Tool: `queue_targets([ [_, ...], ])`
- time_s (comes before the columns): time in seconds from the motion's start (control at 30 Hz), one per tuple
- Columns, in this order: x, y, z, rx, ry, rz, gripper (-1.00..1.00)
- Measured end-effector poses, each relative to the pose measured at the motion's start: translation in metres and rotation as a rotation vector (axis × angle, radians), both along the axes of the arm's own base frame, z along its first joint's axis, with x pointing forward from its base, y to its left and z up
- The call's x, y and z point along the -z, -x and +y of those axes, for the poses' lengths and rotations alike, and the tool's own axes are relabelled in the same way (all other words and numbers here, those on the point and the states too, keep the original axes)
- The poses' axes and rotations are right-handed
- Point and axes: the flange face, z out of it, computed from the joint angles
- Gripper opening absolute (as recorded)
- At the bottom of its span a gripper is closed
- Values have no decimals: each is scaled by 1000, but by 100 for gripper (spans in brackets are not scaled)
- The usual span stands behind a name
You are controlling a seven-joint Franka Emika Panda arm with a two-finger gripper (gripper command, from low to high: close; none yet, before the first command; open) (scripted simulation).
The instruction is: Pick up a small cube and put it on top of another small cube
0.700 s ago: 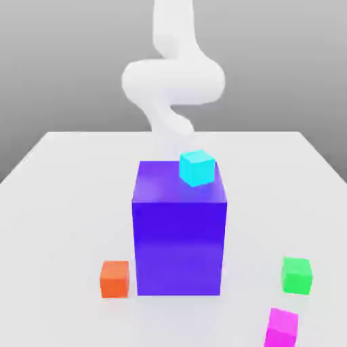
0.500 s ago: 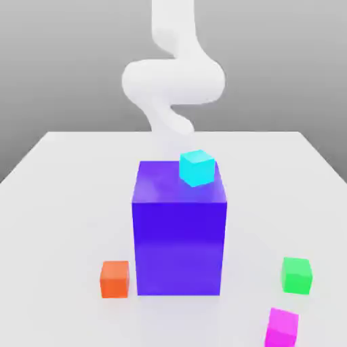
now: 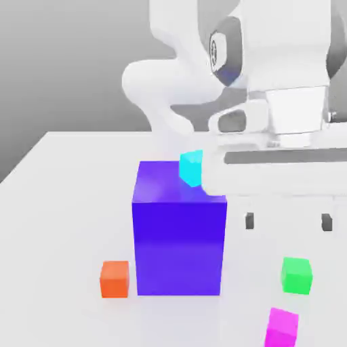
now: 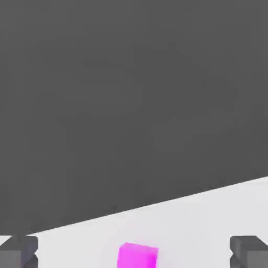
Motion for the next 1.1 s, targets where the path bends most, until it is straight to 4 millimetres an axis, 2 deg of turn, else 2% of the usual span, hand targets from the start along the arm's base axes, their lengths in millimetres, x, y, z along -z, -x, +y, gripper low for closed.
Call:
queue_targets([
  [0.2,111,19,27,79,40,150,0],
  [0.37,185,26,33,95,54,181,0],
  [0.4,195,27,33,96,54,181,-100],
  [0.57,195,26,33,96,53,180,-100],
  [0.6,200,27,33,96,53,180,-100],
  [0.63,196,27,33,96,53,180,-100],
  [0.77,150,26,33,96,54,180,-100],
  [0.8,139,31,37,80,52,181,-100],
  [1.0,97,113,84,-194,62,178,-100],
  [1.07,88,147,101,-308,82,169,-100],
  [1.1,92,153,103,-331,88,167,-100],
])
